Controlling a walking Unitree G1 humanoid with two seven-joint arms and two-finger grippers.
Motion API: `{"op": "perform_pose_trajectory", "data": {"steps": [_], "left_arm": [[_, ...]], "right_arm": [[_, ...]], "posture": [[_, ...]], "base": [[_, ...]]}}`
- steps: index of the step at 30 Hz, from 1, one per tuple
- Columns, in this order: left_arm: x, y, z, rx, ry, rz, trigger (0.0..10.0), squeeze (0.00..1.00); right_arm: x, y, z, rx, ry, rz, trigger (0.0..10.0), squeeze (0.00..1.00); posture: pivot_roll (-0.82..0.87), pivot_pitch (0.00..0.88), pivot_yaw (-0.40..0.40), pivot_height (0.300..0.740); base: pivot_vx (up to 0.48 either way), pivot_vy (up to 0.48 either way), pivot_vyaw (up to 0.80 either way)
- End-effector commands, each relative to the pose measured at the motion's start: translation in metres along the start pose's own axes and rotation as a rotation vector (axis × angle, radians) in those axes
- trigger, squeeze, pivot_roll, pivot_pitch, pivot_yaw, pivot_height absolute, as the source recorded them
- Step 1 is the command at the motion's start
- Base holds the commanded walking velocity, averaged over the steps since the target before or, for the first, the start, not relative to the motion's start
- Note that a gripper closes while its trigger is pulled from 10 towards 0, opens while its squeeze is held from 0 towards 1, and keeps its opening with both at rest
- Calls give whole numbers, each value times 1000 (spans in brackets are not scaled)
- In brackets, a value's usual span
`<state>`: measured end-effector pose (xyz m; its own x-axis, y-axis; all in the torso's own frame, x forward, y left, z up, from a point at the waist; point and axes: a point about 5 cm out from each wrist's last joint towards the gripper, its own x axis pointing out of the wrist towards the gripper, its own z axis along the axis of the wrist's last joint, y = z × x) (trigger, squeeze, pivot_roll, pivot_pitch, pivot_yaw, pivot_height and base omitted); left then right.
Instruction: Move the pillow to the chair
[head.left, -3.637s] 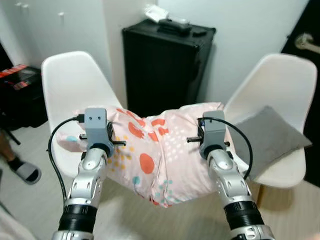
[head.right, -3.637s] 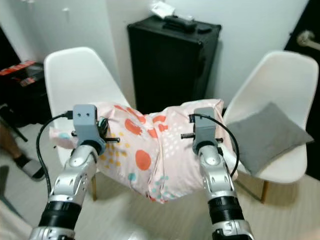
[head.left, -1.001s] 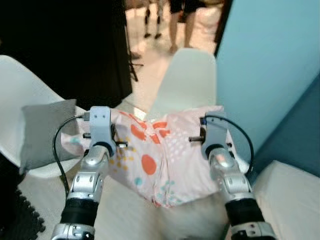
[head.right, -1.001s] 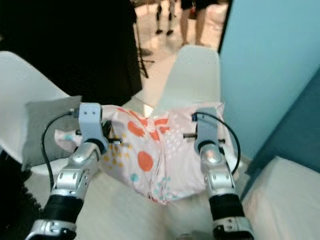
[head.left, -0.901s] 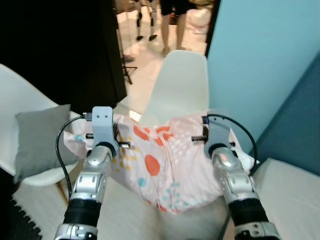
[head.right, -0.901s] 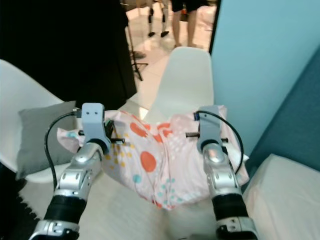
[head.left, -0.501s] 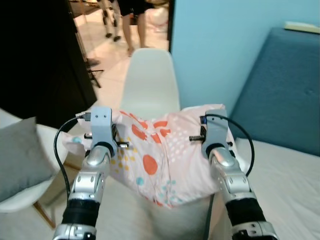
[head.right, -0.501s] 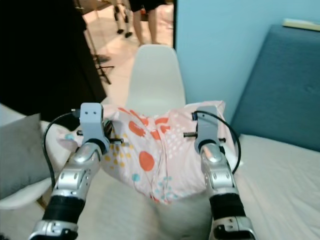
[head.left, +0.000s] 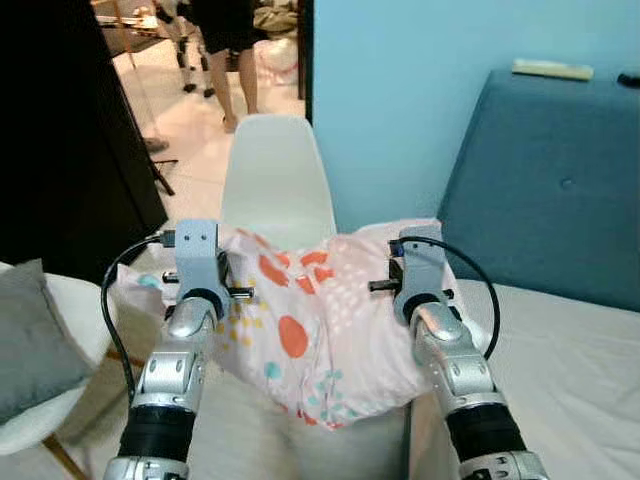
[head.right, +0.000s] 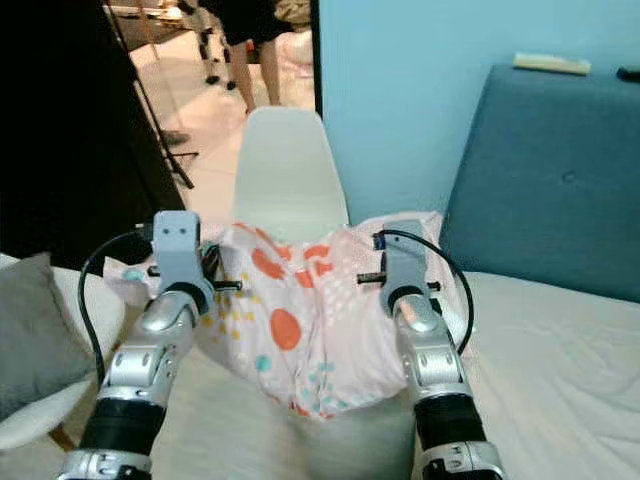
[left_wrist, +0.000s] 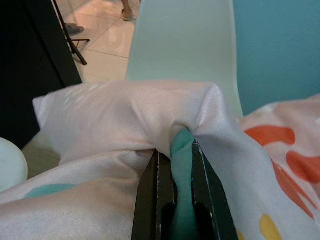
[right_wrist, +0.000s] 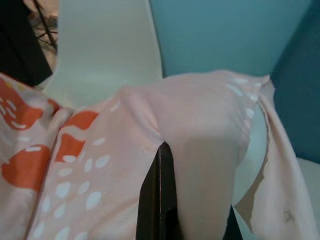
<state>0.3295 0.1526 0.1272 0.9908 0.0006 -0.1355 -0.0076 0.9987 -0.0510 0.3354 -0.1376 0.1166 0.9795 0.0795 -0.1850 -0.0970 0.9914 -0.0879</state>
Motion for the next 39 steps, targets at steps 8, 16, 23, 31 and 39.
{"op": "perform_pose_trajectory", "data": {"steps": [8, 16, 23, 31, 39], "left_arm": [[0, -9, 11, -7, -64, -49, 10000, 0], [-1, -10, 12, -9, -68, -52, 10000, 0], [-1, -10, 12, -10, -67, -53, 10000, 0], [-1, -10, 12, -11, -64, -53, 10000, 0], [-1, -9, 12, -8, -63, -53, 10000, 0]], "right_arm": [[1, 5, 10, 14, -56, 32, 10000, 0], [1, 4, 10, 15, -56, 31, 10000, 0], [1, 5, 10, 17, -57, 35, 10000, 0], [1, 6, 11, 32, -73, 40, 10000, 0], [1, 5, 12, 44, -75, 36, 10000, 0]], "posture": [[46, 69, 31, 740], [48, 67, 31, 740], [47, 67, 30, 740], [48, 67, 31, 740], [49, 66, 32, 740]], "base": [[376, 0, 0], [377, 0, 0], [378, 0, 0], [379, 0, 0], [377, 0, 0]]}}
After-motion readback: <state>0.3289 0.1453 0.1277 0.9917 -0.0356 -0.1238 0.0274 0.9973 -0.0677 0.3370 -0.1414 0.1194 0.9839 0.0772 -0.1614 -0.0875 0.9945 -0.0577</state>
